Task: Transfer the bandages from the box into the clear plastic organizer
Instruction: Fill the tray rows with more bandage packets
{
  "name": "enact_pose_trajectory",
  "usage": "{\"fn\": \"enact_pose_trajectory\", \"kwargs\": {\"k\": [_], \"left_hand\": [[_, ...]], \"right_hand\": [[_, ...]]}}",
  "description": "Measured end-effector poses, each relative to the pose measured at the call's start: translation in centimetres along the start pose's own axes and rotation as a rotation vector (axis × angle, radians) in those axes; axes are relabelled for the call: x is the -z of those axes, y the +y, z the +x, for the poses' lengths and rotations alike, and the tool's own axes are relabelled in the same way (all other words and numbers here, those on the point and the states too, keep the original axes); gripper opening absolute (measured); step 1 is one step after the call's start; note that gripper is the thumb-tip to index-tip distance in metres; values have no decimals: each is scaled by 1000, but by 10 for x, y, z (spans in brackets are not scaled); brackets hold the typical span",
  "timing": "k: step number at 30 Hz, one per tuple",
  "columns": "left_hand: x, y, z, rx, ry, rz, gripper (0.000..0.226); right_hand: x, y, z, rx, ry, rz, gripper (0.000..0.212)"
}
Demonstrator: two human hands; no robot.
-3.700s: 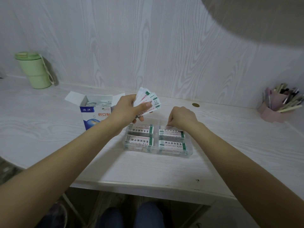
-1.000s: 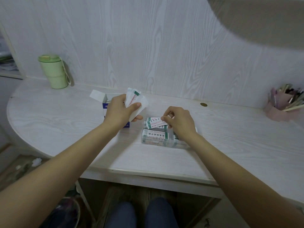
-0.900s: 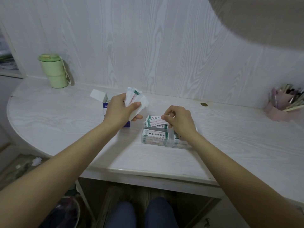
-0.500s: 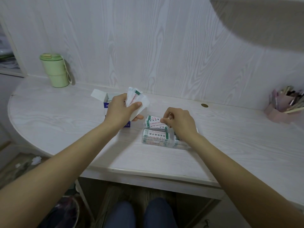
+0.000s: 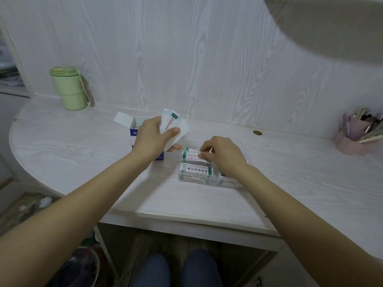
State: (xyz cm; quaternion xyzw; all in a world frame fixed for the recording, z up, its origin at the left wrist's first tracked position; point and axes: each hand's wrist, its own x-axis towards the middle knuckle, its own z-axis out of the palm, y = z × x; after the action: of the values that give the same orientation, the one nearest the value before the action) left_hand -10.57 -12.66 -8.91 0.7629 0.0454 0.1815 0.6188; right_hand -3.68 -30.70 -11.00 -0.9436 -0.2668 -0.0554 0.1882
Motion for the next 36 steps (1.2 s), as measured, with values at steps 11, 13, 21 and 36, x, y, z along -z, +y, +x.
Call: {"fn": "enact_pose_trajectory", "kwargs": {"k": [11,13,21,36], "left_hand": [[3,-2,2,3,5,11,14],[3,-2,2,2,4,10,13],[0,-2,2,11,-18,-5,14],[0,-2,2,15,-31,-1,16]], "right_hand": [[-6,-10,13,33,-103,51,24],[-8,-10,15,28,-107,78,22],[4,-12,16,-16,-186,169,17],[13,3,15,-80,-233,112,14]]}}
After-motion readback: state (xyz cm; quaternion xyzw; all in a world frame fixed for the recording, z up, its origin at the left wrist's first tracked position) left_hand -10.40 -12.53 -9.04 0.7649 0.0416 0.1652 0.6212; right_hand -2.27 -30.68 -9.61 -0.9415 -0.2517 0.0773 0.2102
